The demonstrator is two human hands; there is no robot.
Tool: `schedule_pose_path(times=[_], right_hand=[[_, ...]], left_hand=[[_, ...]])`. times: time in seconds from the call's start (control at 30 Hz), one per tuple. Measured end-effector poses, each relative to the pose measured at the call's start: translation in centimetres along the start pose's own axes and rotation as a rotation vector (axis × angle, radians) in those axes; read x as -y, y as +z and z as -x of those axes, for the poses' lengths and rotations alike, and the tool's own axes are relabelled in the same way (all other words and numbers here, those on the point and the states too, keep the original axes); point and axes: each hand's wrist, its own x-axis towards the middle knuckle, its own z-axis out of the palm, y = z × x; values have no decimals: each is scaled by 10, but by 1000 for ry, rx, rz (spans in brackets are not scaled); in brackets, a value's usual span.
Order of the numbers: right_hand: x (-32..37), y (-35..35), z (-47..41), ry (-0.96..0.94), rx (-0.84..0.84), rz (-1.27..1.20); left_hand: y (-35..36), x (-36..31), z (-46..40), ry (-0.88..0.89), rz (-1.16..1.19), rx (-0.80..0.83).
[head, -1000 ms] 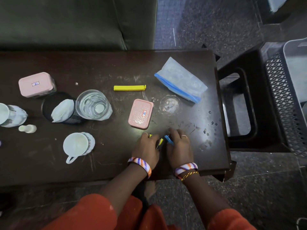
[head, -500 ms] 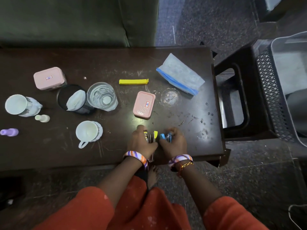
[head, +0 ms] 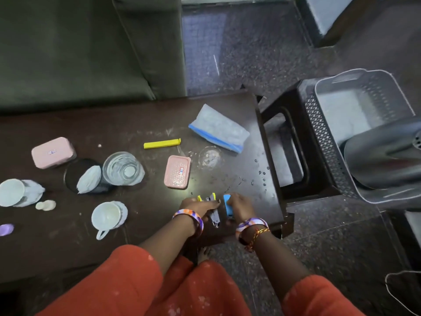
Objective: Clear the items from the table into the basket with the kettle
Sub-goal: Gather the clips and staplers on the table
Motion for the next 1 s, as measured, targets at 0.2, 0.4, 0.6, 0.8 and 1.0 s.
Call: schedule_pose_path(times=[0.2, 0.4, 0.6, 0.8, 1.0], right_hand=[[18, -22, 0, -74, -30, 148], [65, -61, -6, -216, -191, -93], [112, -136, -16, -565, -650, -80], [139, -202, -62, -481, -785, -189], [134, -236, -116, -398, -671, 21]], left_hand=[[20, -20, -6, -15, -21, 48], [65, -78, 9, 133, -152, 131], [138, -159, 47, 556, -314, 98], [227, -215, 46, 715, -391, 108], [313, -238, 28, 896, -845, -9]])
